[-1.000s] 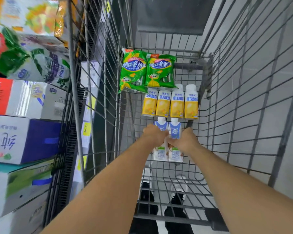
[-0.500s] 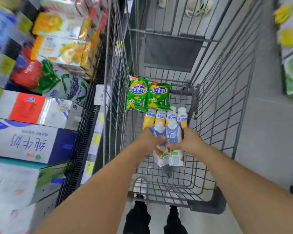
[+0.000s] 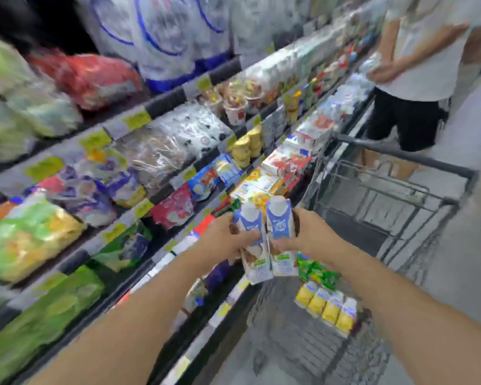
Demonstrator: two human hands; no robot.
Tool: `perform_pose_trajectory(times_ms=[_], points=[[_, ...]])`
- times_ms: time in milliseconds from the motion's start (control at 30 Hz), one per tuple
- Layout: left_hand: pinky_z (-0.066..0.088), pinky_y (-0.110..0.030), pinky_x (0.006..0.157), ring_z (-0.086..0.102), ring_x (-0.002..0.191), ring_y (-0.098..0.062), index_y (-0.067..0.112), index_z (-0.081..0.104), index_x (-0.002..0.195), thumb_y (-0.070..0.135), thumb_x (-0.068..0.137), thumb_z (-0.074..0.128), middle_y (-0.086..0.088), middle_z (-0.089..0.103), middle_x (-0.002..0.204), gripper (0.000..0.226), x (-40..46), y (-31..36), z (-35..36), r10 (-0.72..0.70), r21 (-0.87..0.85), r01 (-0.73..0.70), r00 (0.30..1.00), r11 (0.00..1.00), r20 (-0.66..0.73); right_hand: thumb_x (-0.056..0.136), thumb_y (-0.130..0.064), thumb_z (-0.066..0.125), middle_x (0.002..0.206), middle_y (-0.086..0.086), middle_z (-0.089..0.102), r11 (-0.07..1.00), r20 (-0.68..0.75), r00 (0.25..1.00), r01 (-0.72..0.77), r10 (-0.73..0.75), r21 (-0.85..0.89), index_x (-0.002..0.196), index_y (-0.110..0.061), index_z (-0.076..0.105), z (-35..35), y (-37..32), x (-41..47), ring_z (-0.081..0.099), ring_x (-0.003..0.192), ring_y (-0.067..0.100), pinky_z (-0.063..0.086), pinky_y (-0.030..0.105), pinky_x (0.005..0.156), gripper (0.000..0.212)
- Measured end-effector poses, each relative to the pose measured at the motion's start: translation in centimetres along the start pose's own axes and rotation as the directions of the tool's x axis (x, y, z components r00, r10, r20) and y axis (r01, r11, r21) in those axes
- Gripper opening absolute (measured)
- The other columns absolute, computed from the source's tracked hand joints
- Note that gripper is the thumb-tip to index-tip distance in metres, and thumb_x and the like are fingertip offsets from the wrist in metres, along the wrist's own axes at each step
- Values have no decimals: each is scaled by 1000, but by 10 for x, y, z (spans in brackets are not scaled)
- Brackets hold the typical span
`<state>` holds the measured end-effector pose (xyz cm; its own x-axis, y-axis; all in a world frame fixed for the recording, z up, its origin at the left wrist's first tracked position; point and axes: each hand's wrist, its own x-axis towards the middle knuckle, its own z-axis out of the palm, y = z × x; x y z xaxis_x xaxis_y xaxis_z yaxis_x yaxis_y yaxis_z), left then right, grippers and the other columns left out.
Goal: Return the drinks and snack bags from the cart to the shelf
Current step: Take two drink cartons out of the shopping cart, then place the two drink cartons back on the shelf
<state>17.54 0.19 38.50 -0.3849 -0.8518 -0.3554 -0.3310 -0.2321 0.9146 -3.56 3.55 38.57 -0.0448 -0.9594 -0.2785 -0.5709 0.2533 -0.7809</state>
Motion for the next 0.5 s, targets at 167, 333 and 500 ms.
perform_pose_trajectory(times_ms=[167, 333, 500], points=[[62, -51, 68, 73, 76, -29, 9, 64, 111, 14, 86, 76, -12, 77, 95, 28, -135, 31, -99, 107, 1, -113, 935, 994, -338, 68, -24, 89, 104, -5, 71, 945, 152, 933, 326, -325, 16, 112, -18, 62, 47, -137, -34, 68, 94, 13, 57, 28, 81, 52], [59, -59, 75, 73, 84, -38, 19, 65, 110, 40, 63, 87, -16, 76, 96, 56, -282, 18, -177, 67, 2, -84, 780, 996, -622, 70, -24, 88, 102, -7, 71, 819, 290, 776, 572, -560, 49, 111, -20, 61, 113, -247, -100, 68, 92, 10, 56, 27, 79, 49], [62, -37, 67, 72, 67, -13, 21, 65, 103, 17, 79, 82, -4, 76, 81, 30, -431, -22, -219, 46, 3, -76, 570, 997, -821, 65, -27, 90, 99, -7, 74, 721, 410, 628, 683, -662, 118, 108, -20, 65, 205, -320, -172, 70, 89, 9, 58, 36, 82, 51]])
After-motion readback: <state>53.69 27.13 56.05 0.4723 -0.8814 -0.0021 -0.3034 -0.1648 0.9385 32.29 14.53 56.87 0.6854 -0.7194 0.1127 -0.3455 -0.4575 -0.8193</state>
